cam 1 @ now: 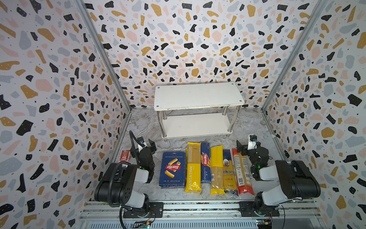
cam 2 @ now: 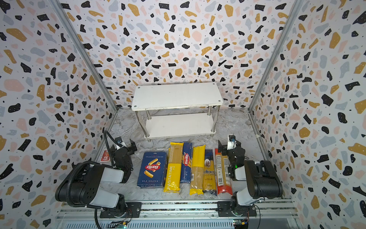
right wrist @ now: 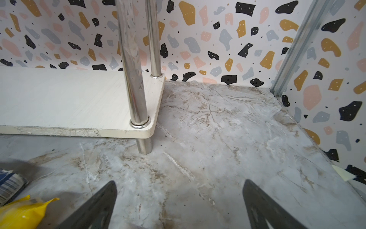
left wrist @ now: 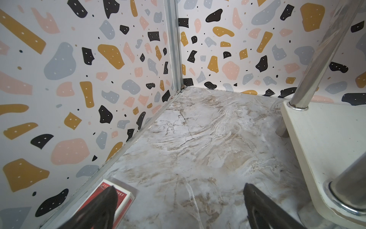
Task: Arrange pasta packages on shelves
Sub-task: Pick up the pasta bag from the middle-right of the table.
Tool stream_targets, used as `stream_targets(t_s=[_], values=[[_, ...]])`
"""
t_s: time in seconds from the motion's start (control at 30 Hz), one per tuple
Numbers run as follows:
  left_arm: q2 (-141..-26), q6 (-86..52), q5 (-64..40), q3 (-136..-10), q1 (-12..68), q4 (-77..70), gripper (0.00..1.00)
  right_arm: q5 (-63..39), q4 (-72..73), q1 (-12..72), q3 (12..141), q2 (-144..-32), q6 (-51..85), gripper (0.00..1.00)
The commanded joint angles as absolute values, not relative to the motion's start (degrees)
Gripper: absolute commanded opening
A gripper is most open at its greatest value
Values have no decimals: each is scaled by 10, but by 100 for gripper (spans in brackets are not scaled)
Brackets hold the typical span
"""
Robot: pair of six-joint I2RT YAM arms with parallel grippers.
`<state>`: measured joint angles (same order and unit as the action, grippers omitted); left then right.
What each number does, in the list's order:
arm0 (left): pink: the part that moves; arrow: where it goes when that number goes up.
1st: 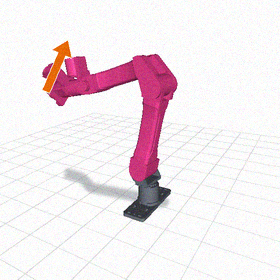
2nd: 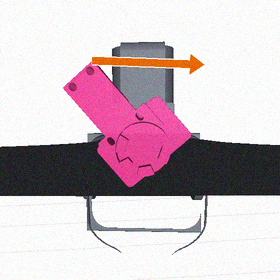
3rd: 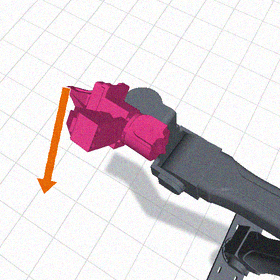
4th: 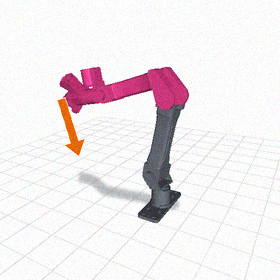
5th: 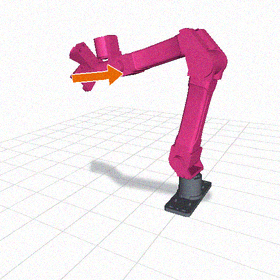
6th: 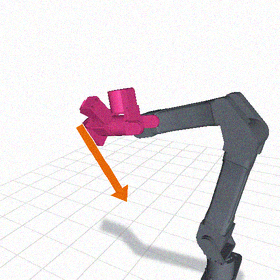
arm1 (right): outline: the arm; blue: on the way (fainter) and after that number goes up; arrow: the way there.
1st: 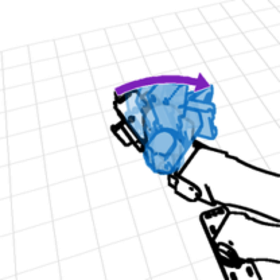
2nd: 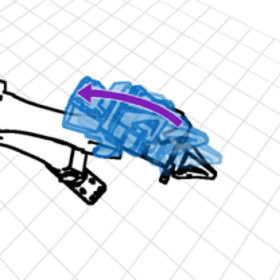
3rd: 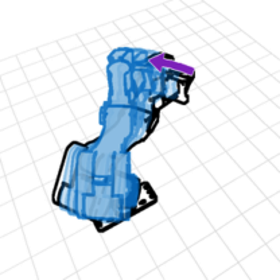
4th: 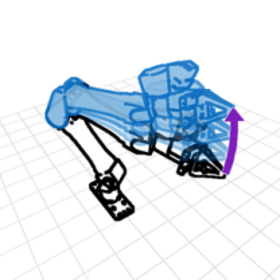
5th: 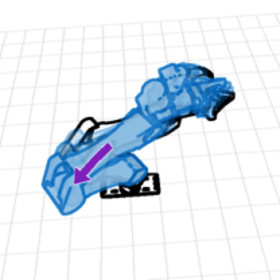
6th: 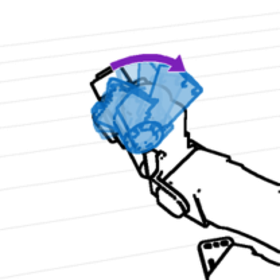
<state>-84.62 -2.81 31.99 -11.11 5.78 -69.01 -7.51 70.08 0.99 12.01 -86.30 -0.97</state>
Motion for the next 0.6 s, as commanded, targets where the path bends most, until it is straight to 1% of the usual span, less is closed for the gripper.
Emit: stream_targets(t_s=[0.0,0.17,0.3,0.37,0.4,0.47,0.53,0.57], values=[[-846,-33,323,-122,56,-706,99,-83,695,13,130,-856,-17,99],[-843,-31,320,-118,57,-711,99,-79,697,14,127,-854,-17,100],[-839,-29,317,-113,57,-717,99,-79,700,14,125,-851,-17,95],[-830,-13,296,-123,60,-702,99,-63,699,16,126,-846,-10,96],[-818,-11,298,-131,64,-674,99,-48,664,14,138,-830,-3,96],[-797,-5,305,-150,72,-625,100,-40,532,11,195,-792,3,97],[-789,0,314,-176,80,-575,99,-36,454,11,245,-773,8,100],[-787,6,317,-187,85,-558,99,-22,431,16,263,-768,9,99]])
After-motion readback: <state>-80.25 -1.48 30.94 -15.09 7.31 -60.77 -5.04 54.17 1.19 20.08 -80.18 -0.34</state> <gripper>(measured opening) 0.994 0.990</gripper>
